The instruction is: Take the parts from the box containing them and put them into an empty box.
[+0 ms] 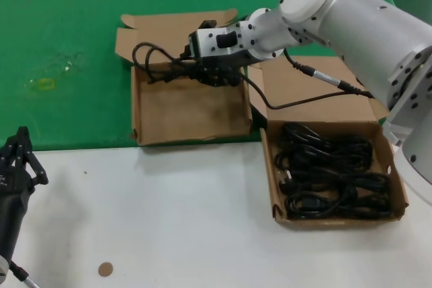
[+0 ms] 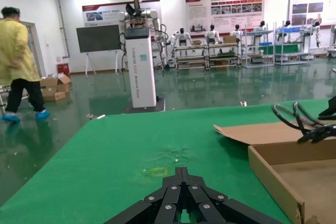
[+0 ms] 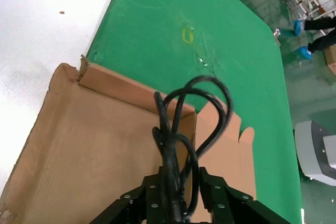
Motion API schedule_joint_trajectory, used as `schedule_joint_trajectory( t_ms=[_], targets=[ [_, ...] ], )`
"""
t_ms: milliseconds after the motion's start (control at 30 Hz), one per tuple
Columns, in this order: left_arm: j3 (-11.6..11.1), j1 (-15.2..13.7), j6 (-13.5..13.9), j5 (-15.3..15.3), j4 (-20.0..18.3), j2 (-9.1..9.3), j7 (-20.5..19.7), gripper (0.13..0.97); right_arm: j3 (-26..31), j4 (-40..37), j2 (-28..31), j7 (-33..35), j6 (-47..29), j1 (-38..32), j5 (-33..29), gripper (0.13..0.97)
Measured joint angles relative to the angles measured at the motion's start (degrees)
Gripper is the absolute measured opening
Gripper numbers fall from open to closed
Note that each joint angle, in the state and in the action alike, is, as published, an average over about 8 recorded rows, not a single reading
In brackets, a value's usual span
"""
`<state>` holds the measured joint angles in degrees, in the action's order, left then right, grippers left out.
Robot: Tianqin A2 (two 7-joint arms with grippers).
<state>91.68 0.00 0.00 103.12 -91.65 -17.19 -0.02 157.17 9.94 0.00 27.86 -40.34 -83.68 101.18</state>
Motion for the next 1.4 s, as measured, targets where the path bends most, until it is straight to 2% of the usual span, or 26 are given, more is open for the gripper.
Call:
schedule_joint_trajectory(
  t_ms=[200, 333, 633, 900, 933, 1200, 1400],
  targets=[
    [0.0, 0.0, 0.0, 0.0, 0.0, 0.0, 0.0, 0.144, 0.43, 0.28, 0.0, 0.16, 0.23, -0.06, 0.56, 0.31],
    [0.0, 0.0, 0.0, 0.0, 0.0, 0.0, 0.0, 0.144, 0.49, 0.29, 0.0, 0.62, -0.07, -0.26, 1.01, 0.31],
    [0.0, 0.0, 0.0, 0.0, 0.0, 0.0, 0.0, 0.144, -0.23, 0.07, 0.0, 1.59, -1.78, -1.58, 1.46, 0.459],
    [0.0, 0.0, 0.0, 0.0, 0.0, 0.0, 0.0, 0.144, -2.89, -0.46, 0.0, 2.8, -3.48, -2.41, -0.02, 0.671],
    [0.0, 0.0, 0.0, 0.0, 0.0, 0.0, 0.0, 0.144, -3.06, -0.49, 0.0, 2.87, -3.55, -2.42, -0.13, 0.671],
    [0.0, 0.0, 0.0, 0.0, 0.0, 0.0, 0.0, 0.164, -4.69, 1.37, 0.4, 2.28, -2.63, -0.42, -0.2, 0.84],
    [0.0, 0.0, 0.0, 0.0, 0.0, 0.0, 0.0, 0.175, -8.55, 6.48, 1.47, 0.34, 0.11, 4.9, -0.06, 0.865]
  ],
)
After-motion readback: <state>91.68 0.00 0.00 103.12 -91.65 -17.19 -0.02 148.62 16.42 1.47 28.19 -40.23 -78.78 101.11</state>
